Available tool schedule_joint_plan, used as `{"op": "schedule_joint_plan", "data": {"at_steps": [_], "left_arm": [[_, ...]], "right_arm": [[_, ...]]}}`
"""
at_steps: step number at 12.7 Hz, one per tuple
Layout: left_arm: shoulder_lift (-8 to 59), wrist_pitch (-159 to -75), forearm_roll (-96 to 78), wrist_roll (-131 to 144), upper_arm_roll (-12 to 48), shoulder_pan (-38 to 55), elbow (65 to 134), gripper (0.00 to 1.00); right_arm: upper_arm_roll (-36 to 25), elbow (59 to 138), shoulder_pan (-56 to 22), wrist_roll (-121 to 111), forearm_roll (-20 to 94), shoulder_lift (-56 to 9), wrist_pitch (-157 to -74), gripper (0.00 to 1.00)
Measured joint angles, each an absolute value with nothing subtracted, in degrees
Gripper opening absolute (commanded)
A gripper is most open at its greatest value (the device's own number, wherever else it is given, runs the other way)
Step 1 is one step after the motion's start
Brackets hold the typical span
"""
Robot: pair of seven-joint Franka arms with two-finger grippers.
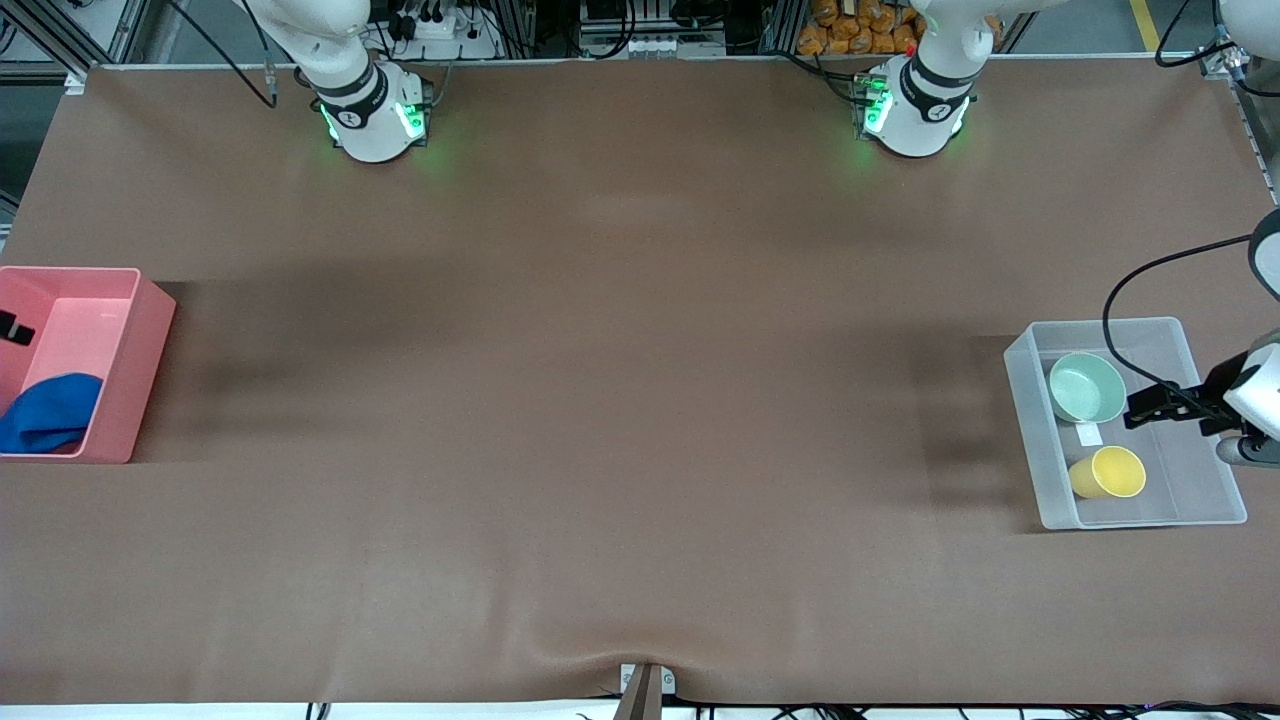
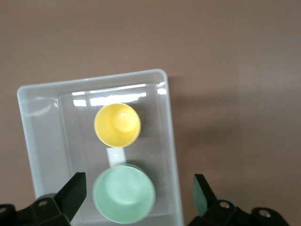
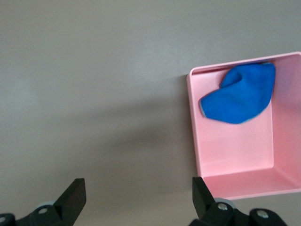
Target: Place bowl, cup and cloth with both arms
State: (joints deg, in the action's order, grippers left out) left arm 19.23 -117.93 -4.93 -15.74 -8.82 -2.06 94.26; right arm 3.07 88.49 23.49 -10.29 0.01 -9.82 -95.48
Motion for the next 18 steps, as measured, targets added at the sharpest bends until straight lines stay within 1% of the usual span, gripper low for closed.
{"op": "schedule_joint_plan", "data": {"at_steps": [3, 5, 8, 10, 12, 13, 15, 18], "left_arm": [[15.32, -112.52, -4.8, -7.0, -8.71, 2.06, 94.12, 1.0], [12.49, -110.0, -2.37, -0.81, -7.95, 4.36, 93.99, 1.0], [6.46, -101.88, -0.01, 2.59, -4.41, 4.77, 93.81, 1.0], [2.05, -98.33, 0.27, 2.59, -4.18, 4.7, 95.22, 1.0], [-1.47, -98.08, 0.29, 2.58, -4.18, 4.61, 98.82, 1.0], [-2.0, -98.46, 0.29, 2.58, -4.19, 4.55, 99.74, 1.0], [-0.79, -99.77, 0.29, 2.53, -4.26, 4.34, 98.66, 1.0], [3.02, -99.98, 0.29, 2.52, -4.22, 4.44, 94.08, 1.0]], "right_arm": [[3.58, 88.31, 19.05, -5.65, 0.13, -1.32, -86.65, 1.0], [4.6, 88.06, 15.36, -2.09, 0.13, 2.99, -81.8, 1.0], [5.21, 87.93, 12.46, 0.58, 0.13, 4.4, -76.65, 1.0], [4.78, 87.99, 12.52, 0.32, 0.13, 4.06, -76.18, 1.0], [4.55, 88.0, 12.49, -0.56, 0.14, 3.65, -76.67, 1.0], [4.64, 88.0, 12.26, -0.78, 0.15, 3.5, -77.34, 1.0], [4.69, 88.0, 10.69, -0.93, 0.15, 3.25, -80.11, 1.0], [4.67, 87.83, 9.59, -4.34, 0.15, 2.77, -81.73, 1.0]]}}
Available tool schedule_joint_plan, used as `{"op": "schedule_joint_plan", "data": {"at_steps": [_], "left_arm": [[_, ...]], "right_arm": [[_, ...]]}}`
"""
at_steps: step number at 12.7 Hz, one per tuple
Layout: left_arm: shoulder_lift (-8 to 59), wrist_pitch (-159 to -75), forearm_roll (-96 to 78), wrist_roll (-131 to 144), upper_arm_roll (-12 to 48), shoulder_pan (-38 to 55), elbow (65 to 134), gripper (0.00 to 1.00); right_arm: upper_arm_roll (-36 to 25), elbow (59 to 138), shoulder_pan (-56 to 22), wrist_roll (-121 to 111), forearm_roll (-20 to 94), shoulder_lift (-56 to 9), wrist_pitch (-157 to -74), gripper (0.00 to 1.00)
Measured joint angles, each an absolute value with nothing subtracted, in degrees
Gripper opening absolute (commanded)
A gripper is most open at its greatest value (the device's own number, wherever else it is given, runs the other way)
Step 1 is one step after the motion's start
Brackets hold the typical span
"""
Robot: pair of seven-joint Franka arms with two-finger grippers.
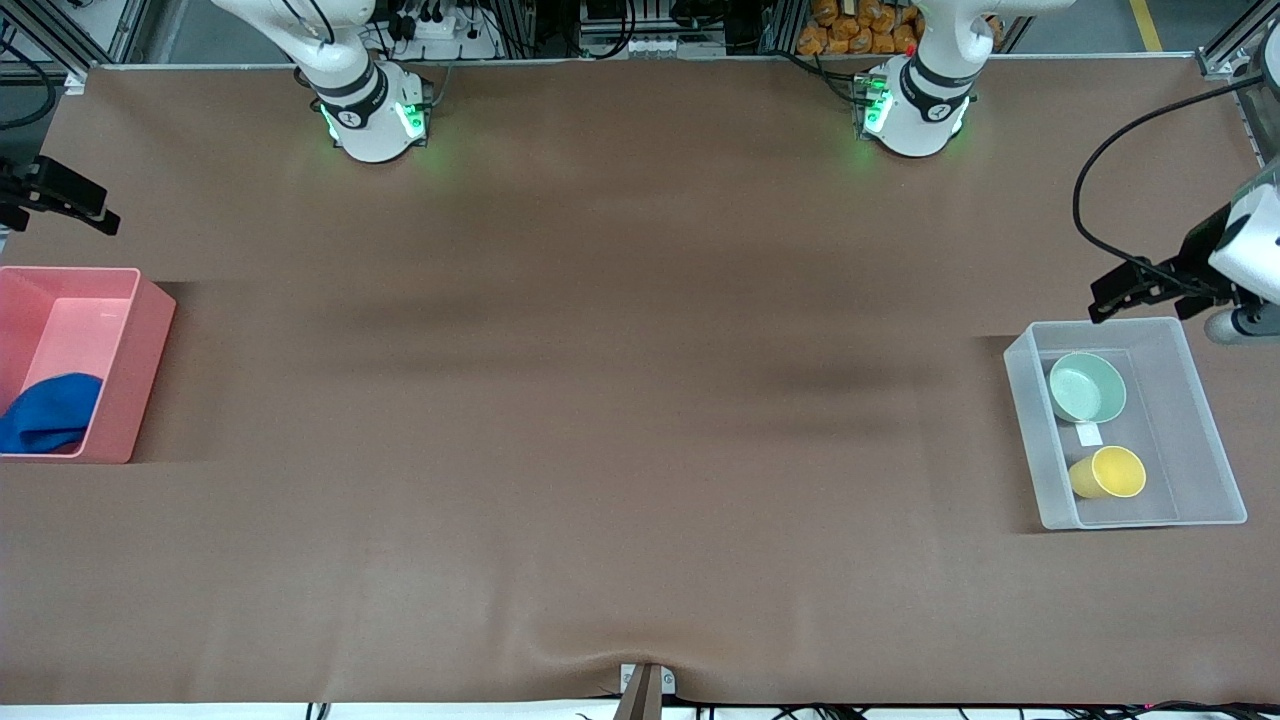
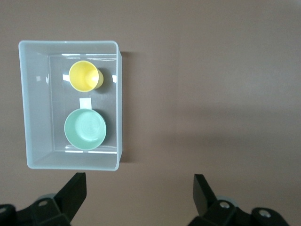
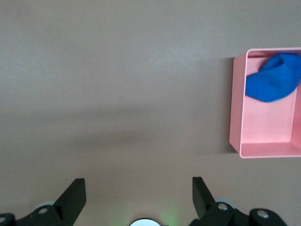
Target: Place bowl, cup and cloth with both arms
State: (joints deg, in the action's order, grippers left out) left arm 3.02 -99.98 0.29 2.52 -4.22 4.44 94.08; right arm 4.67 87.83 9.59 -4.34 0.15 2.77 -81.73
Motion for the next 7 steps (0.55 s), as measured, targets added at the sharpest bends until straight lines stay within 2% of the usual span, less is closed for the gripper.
{"op": "schedule_joint_plan", "data": {"at_steps": [7], "left_arm": [[3.79, -99.86, 0.29, 2.52, -4.26, 4.32, 92.74, 1.0]], "right_arm": [[4.5, 87.63, 8.91, -2.82, 0.29, 2.52, -81.7, 1.0]]}}
